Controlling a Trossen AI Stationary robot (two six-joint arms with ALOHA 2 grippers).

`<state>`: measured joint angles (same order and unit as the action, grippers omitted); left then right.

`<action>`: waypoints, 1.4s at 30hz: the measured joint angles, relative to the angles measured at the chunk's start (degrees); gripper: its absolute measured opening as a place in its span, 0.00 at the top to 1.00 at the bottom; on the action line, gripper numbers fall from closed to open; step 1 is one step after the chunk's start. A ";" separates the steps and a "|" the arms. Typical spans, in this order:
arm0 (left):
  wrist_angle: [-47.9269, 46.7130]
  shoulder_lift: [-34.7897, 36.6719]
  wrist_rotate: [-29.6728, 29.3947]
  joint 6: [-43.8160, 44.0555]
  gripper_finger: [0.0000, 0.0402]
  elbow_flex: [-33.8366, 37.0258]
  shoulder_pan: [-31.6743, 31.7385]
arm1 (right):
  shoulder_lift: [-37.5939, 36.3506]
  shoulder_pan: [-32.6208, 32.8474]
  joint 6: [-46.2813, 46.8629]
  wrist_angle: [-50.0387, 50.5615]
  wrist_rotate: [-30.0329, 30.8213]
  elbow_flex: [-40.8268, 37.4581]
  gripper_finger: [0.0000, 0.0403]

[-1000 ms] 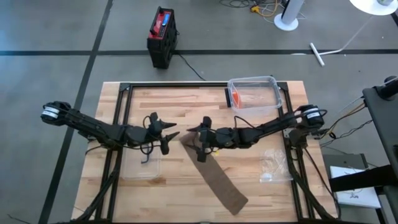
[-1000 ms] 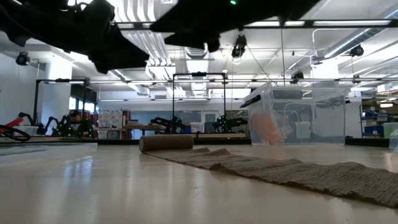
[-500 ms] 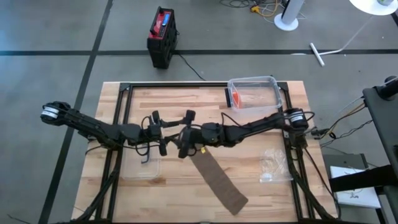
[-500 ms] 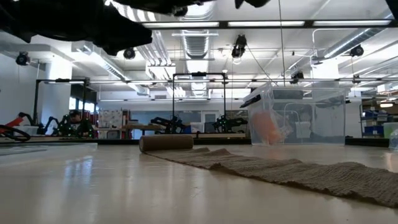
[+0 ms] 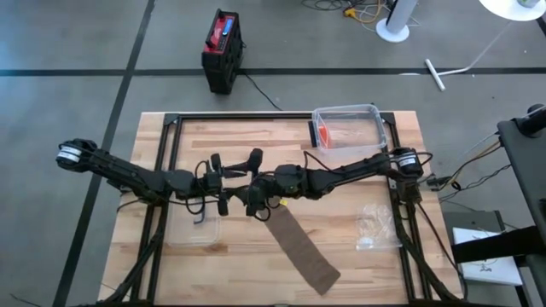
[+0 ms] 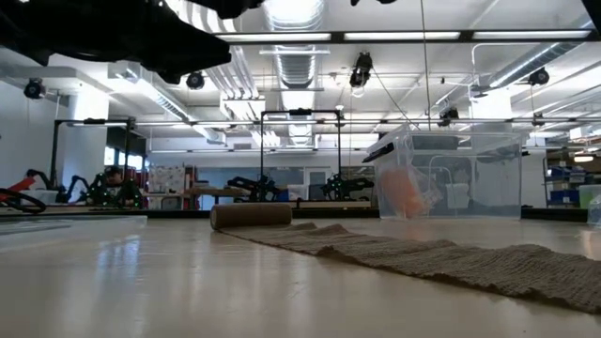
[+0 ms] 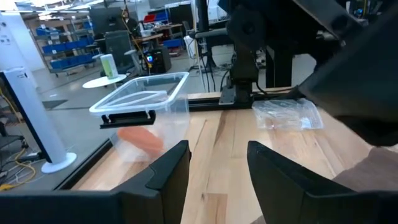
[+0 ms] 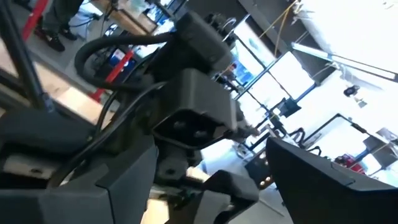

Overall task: Roll bandage
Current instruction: Roll the brown bandage

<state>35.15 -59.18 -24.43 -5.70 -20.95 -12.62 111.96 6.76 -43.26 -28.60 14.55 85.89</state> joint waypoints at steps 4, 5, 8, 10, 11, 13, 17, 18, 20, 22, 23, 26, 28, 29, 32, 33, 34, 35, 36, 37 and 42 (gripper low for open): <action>-0.04 0.00 0.00 0.36 0.63 0.00 0.00 | 0.05 -0.02 -0.27 1.90 0.00 0.00 0.26; -0.10 0.00 0.00 0.38 0.64 0.00 0.00 | 0.05 -0.02 -0.27 2.07 0.00 0.00 0.25; -0.08 0.00 0.00 0.44 0.65 0.00 0.00 | 0.05 -0.02 -0.27 2.38 0.00 0.00 0.25; -0.11 0.00 0.00 0.74 0.66 0.00 0.00 | 0.05 -0.02 -0.29 2.50 0.00 0.00 0.25; -0.10 0.00 0.00 0.89 0.66 0.00 0.00 | 0.05 -0.02 -0.27 2.54 0.00 0.00 0.26; -0.17 0.00 0.00 1.03 0.67 0.00 0.00 | 0.05 -0.02 -0.27 2.58 0.00 -0.02 0.27; -4.52 0.02 -0.02 0.66 0.69 0.00 0.00 | 0.07 -0.02 -0.27 2.61 0.00 -0.02 0.29; -6.68 0.00 -0.02 0.63 0.69 0.00 0.00 | 0.07 -0.02 -0.28 2.71 0.00 -0.02 0.29; -10.46 -0.01 -0.13 1.45 0.70 0.02 0.00 | 0.07 -0.02 -0.29 3.07 0.00 -0.02 0.30; -13.55 -0.09 -0.28 3.28 0.71 0.06 0.00 | 0.11 -0.02 -0.27 3.20 0.00 -0.02 0.31; -14.92 -0.09 -0.30 3.97 0.71 0.15 0.00 | 0.11 -0.02 -0.27 3.21 0.00 -0.02 0.31; -19.33 -0.09 -0.42 5.29 0.71 0.16 0.00 | 0.11 -0.02 -0.27 3.15 0.01 -0.04 0.32; -20.66 -0.09 -1.01 5.53 0.71 0.90 0.00 | 0.11 -0.02 -0.27 3.18 0.00 -0.04 0.32; -20.42 -0.09 -1.53 5.66 0.71 1.71 0.01 | 0.11 -0.02 -0.27 3.19 0.02 -0.04 0.32; -15.90 -0.71 -1.87 7.50 0.71 5.07 1.15 | 0.11 -0.02 -0.27 3.15 0.01 -0.04 0.32; -13.68 -0.96 -1.88 8.46 0.71 6.45 1.63 | 0.11 -0.02 -0.27 3.14 0.02 -0.04 0.31; -11.43 -1.39 -1.86 9.11 0.71 7.71 2.17 | 0.11 -0.02 -0.27 3.17 0.02 -0.07 0.31; -9.38 -2.02 -1.65 9.39 0.71 8.64 2.71 | 0.11 -0.02 -0.27 3.16 0.01 -0.07 0.30; -7.93 -2.68 -1.13 9.40 0.71 9.34 3.26 | 0.14 -0.02 -0.27 3.16 0.02 -0.07 0.29; -7.20 -3.35 -0.86 9.36 0.71 9.93 3.79 | 0.12 -0.02 -0.27 3.18 0.02 -0.09 0.29; -6.74 -8.71 1.09 9.86 0.71 10.06 6.15 | 0.11 -0.02 -0.27 3.18 0.02 -0.09 0.27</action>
<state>28.40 -67.89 -23.34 4.16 -10.89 -6.47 112.07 6.74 -43.53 -25.42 14.57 85.80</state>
